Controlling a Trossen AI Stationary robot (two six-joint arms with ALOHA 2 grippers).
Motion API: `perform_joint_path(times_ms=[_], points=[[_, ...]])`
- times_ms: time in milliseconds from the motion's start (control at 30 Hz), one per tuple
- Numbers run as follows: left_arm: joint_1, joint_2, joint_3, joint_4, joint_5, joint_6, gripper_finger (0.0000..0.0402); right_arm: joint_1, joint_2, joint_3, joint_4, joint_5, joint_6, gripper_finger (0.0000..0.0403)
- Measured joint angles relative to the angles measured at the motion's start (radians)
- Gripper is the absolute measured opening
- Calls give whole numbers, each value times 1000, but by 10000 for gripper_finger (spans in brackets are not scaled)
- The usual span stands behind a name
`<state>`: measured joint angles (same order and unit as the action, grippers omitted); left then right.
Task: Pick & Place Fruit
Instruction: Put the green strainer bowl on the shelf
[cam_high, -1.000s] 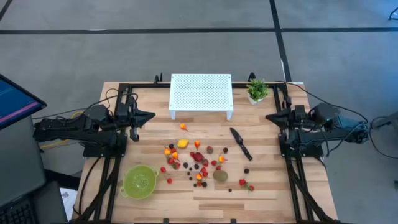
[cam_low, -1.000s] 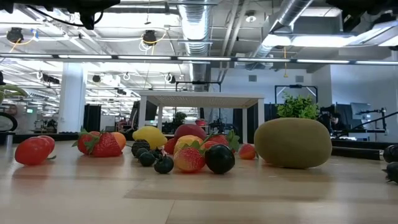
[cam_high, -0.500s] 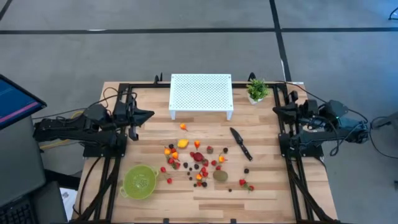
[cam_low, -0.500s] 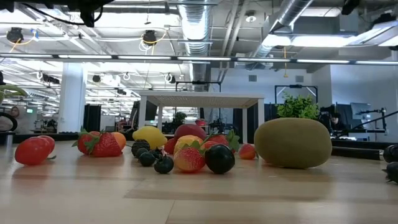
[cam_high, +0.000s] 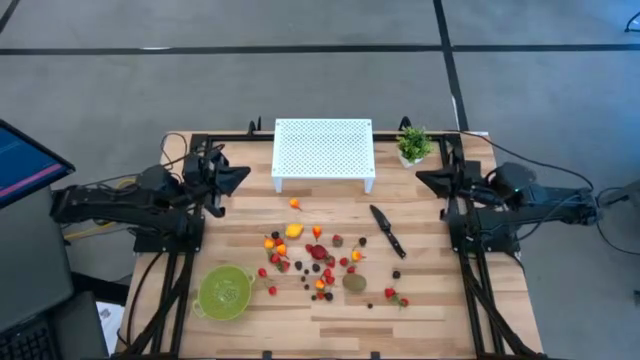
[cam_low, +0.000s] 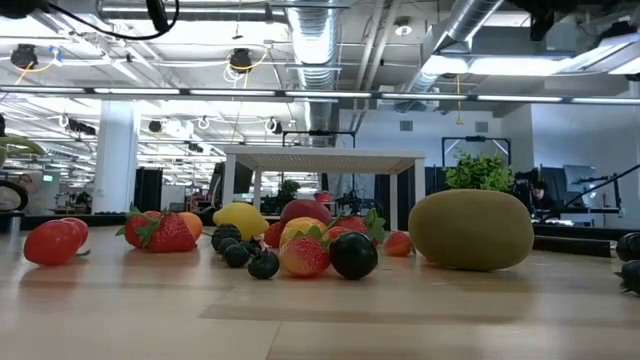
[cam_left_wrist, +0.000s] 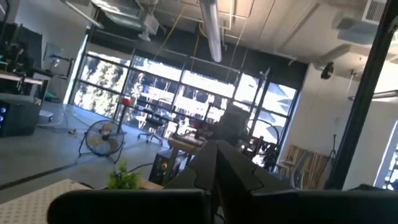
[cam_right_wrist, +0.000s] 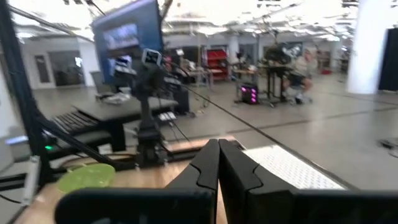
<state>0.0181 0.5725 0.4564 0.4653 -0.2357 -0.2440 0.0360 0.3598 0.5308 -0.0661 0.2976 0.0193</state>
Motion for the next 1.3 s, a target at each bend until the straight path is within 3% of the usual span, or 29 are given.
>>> perform_joint_path(times_ms=[100,267,400,733,967,1167,1300], points=[[0,23,0,3,39,0,3,0,28,0,0,25,0,0],[0,69,0,-3,224,0,8,0,47,0,0,26,-1,0],[0,87,0,-8,238,-4,30,-5,45,0,3,28,-3,0],[0,110,1,-18,236,-6,156,-91,45,0,3,28,11,0],[0,241,1,-25,247,-76,234,-154,45,0,-4,27,69,0],[0,280,1,-68,346,-184,228,-164,45,0,-8,26,71,0],[0,280,1,-243,374,-240,210,-164,45,0,-8,26,71,0]])
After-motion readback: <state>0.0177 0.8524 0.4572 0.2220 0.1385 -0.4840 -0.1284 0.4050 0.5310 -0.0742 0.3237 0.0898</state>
